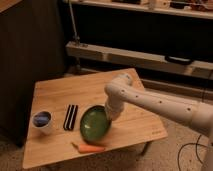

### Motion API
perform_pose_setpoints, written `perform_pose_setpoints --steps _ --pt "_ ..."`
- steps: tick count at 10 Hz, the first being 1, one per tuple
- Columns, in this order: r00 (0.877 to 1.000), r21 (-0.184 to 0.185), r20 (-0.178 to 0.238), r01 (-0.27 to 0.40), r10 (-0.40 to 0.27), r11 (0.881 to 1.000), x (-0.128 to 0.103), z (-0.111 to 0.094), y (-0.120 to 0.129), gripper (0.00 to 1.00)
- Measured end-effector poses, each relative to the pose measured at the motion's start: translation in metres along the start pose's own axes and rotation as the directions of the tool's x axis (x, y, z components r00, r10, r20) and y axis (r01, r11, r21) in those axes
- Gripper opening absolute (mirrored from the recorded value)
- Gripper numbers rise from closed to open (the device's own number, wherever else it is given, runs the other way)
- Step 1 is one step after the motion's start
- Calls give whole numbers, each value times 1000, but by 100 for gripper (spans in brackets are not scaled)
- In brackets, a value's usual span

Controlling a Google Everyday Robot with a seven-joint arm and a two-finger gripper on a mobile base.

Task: Drag the ceramic bowl in a circle

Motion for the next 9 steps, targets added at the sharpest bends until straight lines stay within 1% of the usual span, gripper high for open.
perform_pose_setpoints --steps 1,2,3,5,6,8,9 --pt "1000 -21 7 -21 22 1000 14 5 -15 3" --pt "999 -40 15 -42 43 998 24 12 -22 3" --pt "998 -51 20 -61 62 997 30 18 -23 3" --pt "994 -72 24 -105 107 992 40 25 -10 3" --pt "990 -86 23 -133 136 987 43 28 5 3" --pt "979 -121 25 -197 201 973 49 34 53 3" --pt "974 -133 28 -217 223 967 49 38 71 3"
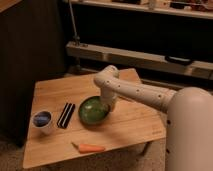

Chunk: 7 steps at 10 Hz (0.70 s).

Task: Drag the ceramic bowl in a circle

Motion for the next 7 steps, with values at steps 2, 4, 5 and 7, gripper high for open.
perform_pose_setpoints --steps 2,4,5,7 --pt "999 -19 5 -53 53 998 13 12 54 3" --pt "999 18 1 -41 41 999 15 6 98 3" --pt "1000 32 -1 -24 24 999 11 5 101 3" --pt "1000 53 -7 23 -23 998 -12 -1 110 3"
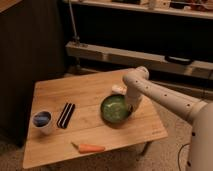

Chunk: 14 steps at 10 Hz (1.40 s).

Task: Drag the ceramic bowl in a circle

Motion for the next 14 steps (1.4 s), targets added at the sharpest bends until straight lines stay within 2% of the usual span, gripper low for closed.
perform_pose_setpoints --steps 2,4,6,7,9,12,14 --pt "997 23 2 75 -75 997 -49 -7 -5 3" --pt "987 41 2 162 -162 986 -100 -14 -22 3" --pt "976 58 -10 216 -215 975 -123 -24 -43 3" --pt "970 68 -22 242 -241 968 -125 -30 -65 3" --pt "963 75 -41 268 -266 961 -108 -36 -107 3" --pt "956 49 -41 292 -290 955 -82 -37 -167 3" --pt "959 16 -27 283 -282 959 -57 -30 -197 3"
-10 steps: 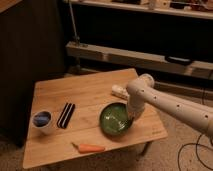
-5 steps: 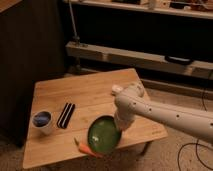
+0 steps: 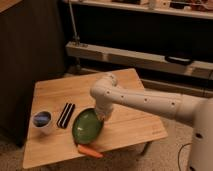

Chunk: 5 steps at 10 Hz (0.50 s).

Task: Drag the ceramic bowl in a circle

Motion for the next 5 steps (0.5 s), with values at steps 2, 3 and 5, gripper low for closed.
perform_pose_setpoints --steps 2,3,5 --pt "999 -25 13 -36 36 999 22 9 6 3" --pt "998 -35 16 -58 58 998 31 13 17 3" --pt "991 -45 23 -129 130 991 50 20 65 3"
